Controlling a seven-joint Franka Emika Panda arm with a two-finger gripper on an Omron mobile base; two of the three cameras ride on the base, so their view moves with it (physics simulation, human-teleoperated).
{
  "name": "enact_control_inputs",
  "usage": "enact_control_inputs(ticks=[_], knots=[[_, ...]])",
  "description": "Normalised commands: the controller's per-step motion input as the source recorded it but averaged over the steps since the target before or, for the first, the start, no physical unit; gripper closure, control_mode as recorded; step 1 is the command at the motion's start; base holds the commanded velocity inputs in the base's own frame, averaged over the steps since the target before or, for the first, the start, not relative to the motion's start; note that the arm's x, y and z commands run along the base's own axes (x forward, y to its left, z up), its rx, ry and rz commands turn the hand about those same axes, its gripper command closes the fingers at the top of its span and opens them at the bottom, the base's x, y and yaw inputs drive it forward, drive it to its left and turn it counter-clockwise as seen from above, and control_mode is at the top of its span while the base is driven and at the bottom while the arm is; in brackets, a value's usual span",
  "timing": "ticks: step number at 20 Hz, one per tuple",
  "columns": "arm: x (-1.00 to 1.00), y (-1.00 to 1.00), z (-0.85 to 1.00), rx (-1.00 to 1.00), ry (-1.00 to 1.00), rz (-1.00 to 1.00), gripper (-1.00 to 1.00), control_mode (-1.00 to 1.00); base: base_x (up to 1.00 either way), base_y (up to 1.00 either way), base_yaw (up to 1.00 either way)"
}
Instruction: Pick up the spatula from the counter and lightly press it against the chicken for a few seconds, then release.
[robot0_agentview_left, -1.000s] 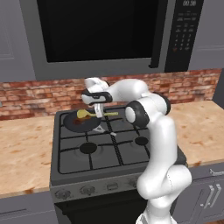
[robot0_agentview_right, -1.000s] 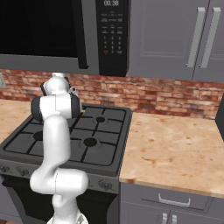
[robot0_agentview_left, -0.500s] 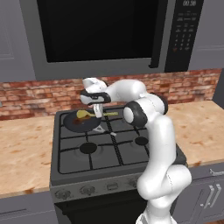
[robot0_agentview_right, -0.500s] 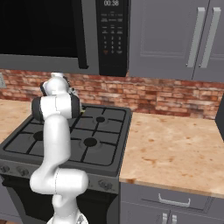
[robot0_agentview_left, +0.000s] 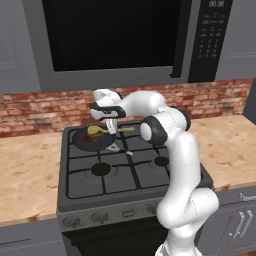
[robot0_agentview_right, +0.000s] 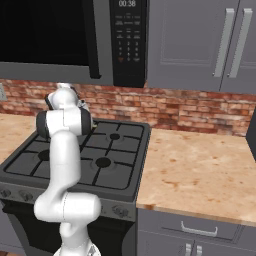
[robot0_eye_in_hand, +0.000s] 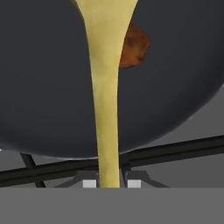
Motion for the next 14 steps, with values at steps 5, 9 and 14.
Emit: enact_control_inputs(ticks=[5, 9, 14], knots=[[-0.04, 0.00, 0.00, -0.02, 0.00, 0.02, 1.00, -1.00, 0.00, 0.00, 0.00], [-0.12, 0.04, 0.00, -0.02, 0.00, 0.02, 1.00, -1.00, 0.00, 0.00, 0.00], [-0.14, 0.04, 0.00, -0.02, 0.00, 0.02, 1.00, -1.00, 0.00, 0.00, 0.00]])
